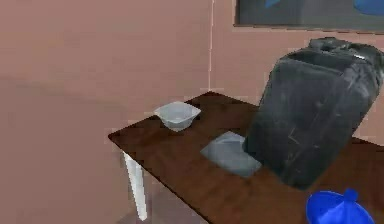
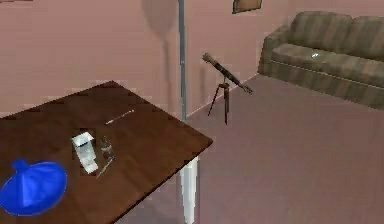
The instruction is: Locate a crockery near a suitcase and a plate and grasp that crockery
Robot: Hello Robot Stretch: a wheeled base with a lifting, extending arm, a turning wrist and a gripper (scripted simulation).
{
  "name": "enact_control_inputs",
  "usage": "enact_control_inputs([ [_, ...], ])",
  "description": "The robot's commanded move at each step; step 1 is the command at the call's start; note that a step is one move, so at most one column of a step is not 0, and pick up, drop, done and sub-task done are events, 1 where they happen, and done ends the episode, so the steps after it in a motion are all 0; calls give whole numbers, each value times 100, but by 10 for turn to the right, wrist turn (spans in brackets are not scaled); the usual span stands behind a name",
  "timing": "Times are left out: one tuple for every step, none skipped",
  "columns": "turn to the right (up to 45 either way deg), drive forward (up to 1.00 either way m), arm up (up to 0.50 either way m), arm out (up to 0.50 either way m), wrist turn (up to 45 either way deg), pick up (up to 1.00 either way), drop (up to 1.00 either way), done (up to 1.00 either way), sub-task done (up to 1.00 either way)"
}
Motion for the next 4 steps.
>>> enact_control_inputs([
  [-450, 0, 0, 0, 0, 0, 0, 0, 0],
  [0, 15, 0, 0, 0, 0, 0, 0, 0],
  [450, 0, 0, 0, 0, 0, 0, 0, 0],
  [-450, 0, 0, 0, 0, 0, 0, 0, 0],
])
